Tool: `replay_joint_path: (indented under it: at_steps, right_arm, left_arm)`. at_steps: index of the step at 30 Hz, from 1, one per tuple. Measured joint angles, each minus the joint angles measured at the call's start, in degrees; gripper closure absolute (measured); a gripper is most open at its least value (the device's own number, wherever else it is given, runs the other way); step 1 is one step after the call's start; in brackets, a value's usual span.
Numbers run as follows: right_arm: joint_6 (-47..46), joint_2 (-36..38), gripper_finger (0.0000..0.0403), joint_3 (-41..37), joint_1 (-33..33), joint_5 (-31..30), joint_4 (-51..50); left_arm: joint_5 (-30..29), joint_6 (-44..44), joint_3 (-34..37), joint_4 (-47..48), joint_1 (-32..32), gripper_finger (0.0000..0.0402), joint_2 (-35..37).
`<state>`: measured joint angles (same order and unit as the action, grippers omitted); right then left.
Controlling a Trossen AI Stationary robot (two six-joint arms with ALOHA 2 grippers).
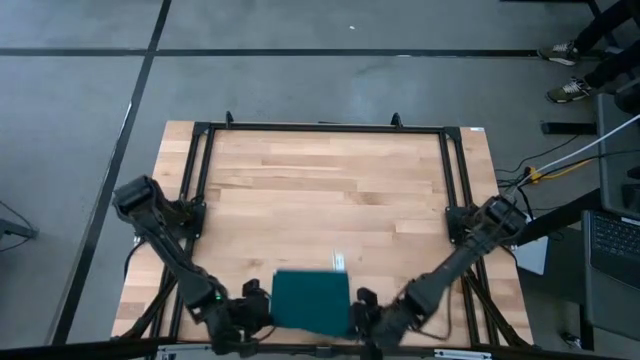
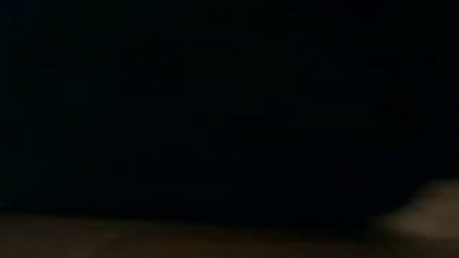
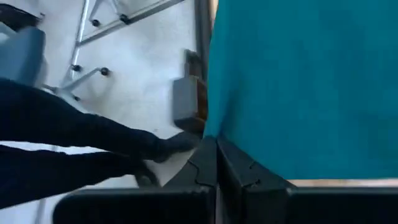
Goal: Fold microfiber towels
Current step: Fold the blue napkin
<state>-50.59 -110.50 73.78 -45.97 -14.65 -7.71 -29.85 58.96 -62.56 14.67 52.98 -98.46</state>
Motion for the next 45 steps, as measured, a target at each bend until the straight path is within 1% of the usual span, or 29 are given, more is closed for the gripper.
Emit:
replay_joint_path:
  at_steps: [2,4,6,8,10,14,16,19,24,25,27,29,32,35,37,40,42,43,45]
  right_arm:
    - [0.51,0.03,0.0401,5.53,-1.31,-2.7,-8.11]
    - [0.57,0.09,0.0401,10.3,-1.4,-4.64,-15.2]
    - [0.2,0.6,0.0401,13.97,-0.72,-5.04,-21.52]
    - [0.3,1.22,0.0401,16.85,0.09,-4.87,-25.33]
    - [1.0,2.47,0.0402,18.31,0.98,-5.71,-29.66]
    - [4.22,4.18,0.0402,17.78,4.85,-8.6,-38.86]
    - [8.23,4.29,0.0402,16.41,8.16,-8.14,-39.1]
    - [14.68,4.29,0.0402,12.19,12.9,-6.26,-34.9]
    - [23.97,4.38,0.0403,3.18,20.38,-4.06,-24.29]
    - [25.6,4.44,0.0403,1.46,21.92,-3.73,-21.78]
    - [28.17,4.46,0.0403,-0.97,25.16,-3.76,-20.21]
    - [31.13,4.65,0.0403,-1.99,28.37,-3.3,-20.36]
    - [35.62,6.32,0.0403,-2.91,32.61,-2.23,-17.95]
    - [39.75,7.96,0.0403,-3.0,36.46,-2.27,-17.81]
    - [42.0,9.39,0.0403,-3.0,38.95,-2.35,-18.27]
    - [43.38,12.49,0.0403,-3.0,41.75,-2.79,-19.5]
    - [42.25,15.33,0.0403,-3.03,42.18,-2.75,-21.63]
    - [40.8,16.92,0.0403,-3.02,41.54,-2.4,-21.94]
    - [37.05,20.06,0.0403,-3.0,38.98,-1.79,-23.97]
  left_arm:
    - [-2.16,0.22,-2.53,2.87,0.27,0.0398,1.94]
    - [-3.32,0.74,-4.67,7.89,-0.11,0.0398,3.13]
    - [-3.6,0.26,-6.32,10.81,-1.12,0.0398,3.75]
    - [-4.78,-1.13,-8.08,11.78,-1.74,0.0399,5.33]
    - [-6.15,-1.57,-9.05,13.27,-2.65,0.0399,7.16]
    - [-7.75,-1.35,-8.34,23.09,-5.64,0.0399,8.33]
    - [-6.69,-1.23,-5.79,23.27,-7.91,0.0399,9.07]
    - [-5.98,-1.21,0.59,19.88,-11.28,0.0399,9.61]
    - [-9.93,-2.43,14.5,9.22,-18.15,0.0399,14.44]
    - [-10.53,-3.48,17.52,7.19,-19.79,0.0399,15.43]
    - [-10.37,-6.35,22.92,1.11,-23.61,0.0399,17.63]
    - [-8.97,-10.47,27.71,-4.74,-27.64,0.0399,19.91]
    - [-7.4,-16.35,33.28,-13.33,-33.68,0.0399,22.28]
    - [-5.41,-23.34,36.07,-21.45,-39.7,0.0399,23.82]
    - [-4.23,-28.26,36.65,-24.45,-43.83,0.0399,24.39]
    - [0.72,-33.64,36.5,-30.21,-49.85,0.0399,26.42]
    - [3.74,-34.56,35.94,-30.9,-51.13,0.0399,29.31]
    - [4.81,-34.51,35.31,-29.58,-50.65,0.0399,31.2]
    - [5.03,-33.41,33.33,-24.21,-48.09,0.0399,35.66]
